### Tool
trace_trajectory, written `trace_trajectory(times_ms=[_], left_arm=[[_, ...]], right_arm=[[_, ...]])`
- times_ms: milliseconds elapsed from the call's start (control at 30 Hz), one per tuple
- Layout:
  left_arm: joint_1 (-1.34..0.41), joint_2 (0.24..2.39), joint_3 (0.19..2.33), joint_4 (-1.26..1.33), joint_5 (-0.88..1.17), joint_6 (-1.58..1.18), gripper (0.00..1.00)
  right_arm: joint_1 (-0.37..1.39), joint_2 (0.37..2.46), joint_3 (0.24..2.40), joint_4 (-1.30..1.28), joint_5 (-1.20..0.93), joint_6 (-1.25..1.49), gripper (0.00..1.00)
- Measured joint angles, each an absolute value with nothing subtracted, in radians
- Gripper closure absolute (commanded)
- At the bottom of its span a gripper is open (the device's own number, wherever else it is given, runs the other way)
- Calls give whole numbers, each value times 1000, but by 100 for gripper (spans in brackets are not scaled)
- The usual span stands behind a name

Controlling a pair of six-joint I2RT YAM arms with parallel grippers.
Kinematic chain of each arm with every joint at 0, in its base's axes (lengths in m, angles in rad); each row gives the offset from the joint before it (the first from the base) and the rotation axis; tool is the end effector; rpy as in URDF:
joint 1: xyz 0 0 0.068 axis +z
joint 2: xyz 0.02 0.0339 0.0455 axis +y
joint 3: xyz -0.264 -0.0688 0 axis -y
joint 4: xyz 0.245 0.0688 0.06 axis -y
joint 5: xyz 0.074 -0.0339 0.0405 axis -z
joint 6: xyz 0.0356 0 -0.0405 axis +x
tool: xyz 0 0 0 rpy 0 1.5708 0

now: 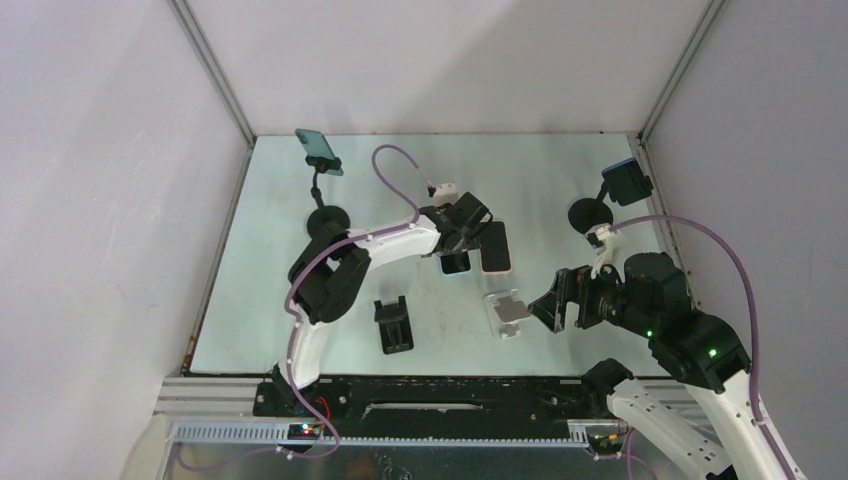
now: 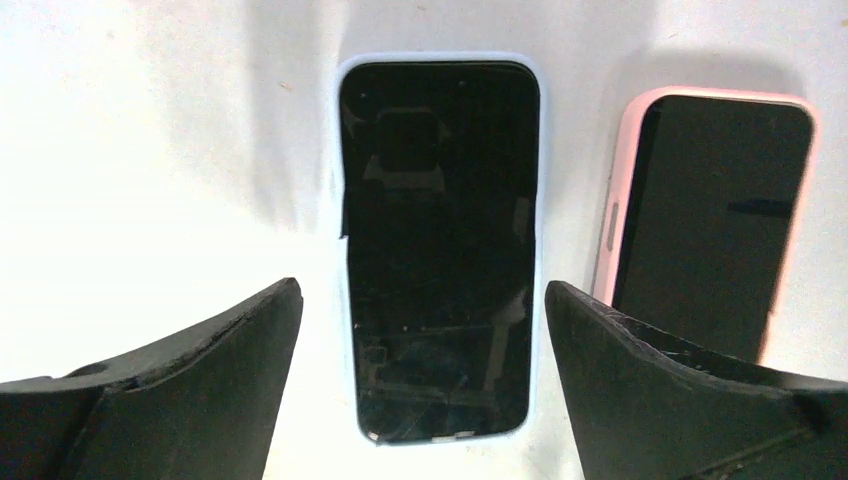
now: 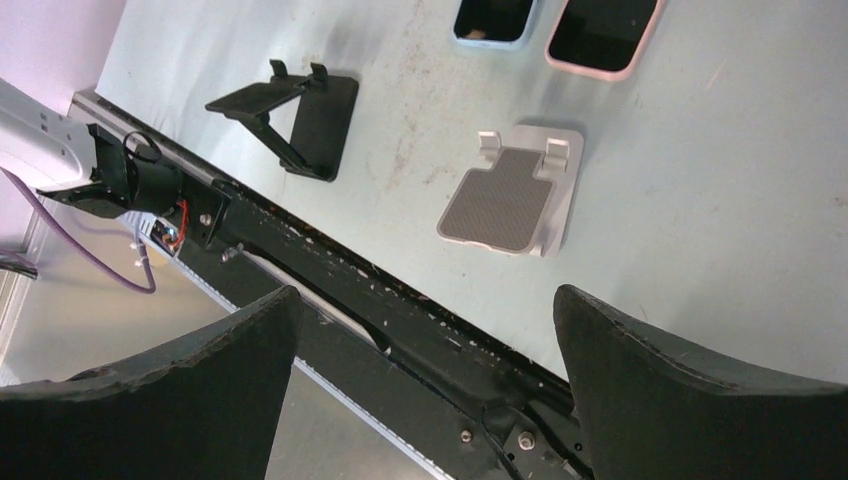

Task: Remove the phone from the phone stand
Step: Place the phone at the center of the board.

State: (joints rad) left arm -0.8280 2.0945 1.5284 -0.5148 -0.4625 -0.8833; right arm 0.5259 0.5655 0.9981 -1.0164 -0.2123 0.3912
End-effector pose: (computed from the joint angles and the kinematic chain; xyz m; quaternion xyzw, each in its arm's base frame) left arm 0.3098 -0.3139 0.1679 -0.0817 0.9424 -0.0324 0.3227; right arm 0.0699 0.0492 0.3522 -0.1090 0.8704 0.2922 0.3811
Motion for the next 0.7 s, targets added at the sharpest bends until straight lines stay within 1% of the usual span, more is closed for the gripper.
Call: trace_trajectory(times_ms=[233,400,500,700], left_arm=[[-846,1962,1567,-614,-521,-881,2],[-868,1804,1582,-661,-559,-853,3],[-884,1650,1537,-662,-573,-811,3],[-897,1231,1361,-685,-564,-728,2]], right_arm=[[526,577,1045,-1014,-196,393,1],[525,578,1045,-1013,-178,455,1],[525,577,1045,-1013,-160,483,1],[525,550,1040,-1014,-99,547,2]])
